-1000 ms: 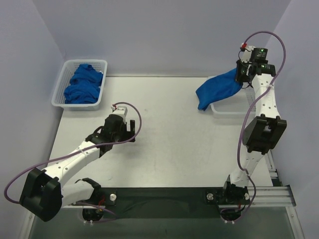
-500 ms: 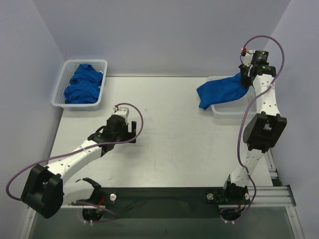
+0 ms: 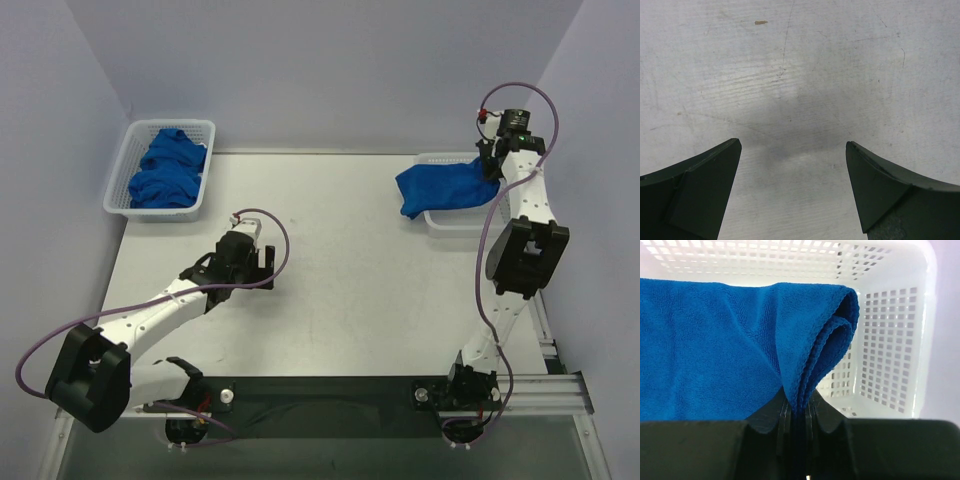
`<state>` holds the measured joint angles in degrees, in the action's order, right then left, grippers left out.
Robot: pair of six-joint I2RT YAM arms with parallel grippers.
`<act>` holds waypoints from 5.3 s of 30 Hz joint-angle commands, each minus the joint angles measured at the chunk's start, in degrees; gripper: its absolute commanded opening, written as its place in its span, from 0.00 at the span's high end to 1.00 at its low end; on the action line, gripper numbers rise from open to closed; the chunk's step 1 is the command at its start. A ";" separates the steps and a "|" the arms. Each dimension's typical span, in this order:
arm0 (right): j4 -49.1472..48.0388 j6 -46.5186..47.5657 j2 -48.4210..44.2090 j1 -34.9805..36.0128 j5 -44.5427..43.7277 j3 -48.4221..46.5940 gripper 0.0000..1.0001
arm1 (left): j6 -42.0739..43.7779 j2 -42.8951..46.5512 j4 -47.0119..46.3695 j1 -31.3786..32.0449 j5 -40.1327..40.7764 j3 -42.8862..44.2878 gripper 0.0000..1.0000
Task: Fold and stack the towels
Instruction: Neatly place the folded towel into the bin, then grab crumpled towel
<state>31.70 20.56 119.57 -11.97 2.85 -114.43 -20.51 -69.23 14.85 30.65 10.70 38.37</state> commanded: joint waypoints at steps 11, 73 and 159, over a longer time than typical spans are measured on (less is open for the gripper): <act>-4.46 4.93 3.21 -0.34 -8.21 -0.09 1.00 | 0.56 -0.73 1.23 0.11 -0.15 1.88 0.03; -12.10 -20.11 -0.92 4.49 9.36 14.69 0.64 | -2.34 5.95 10.37 -0.24 1.16 10.40 0.03; -4.11 -35.94 -60.94 22.95 9.36 59.94 0.03 | 0.65 -43.37 19.60 -37.25 10.13 76.13 1.00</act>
<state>27.11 -16.36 58.30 10.66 13.26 -52.10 -21.12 -120.40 35.68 -5.87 19.51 108.01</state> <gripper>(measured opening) 0.970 0.033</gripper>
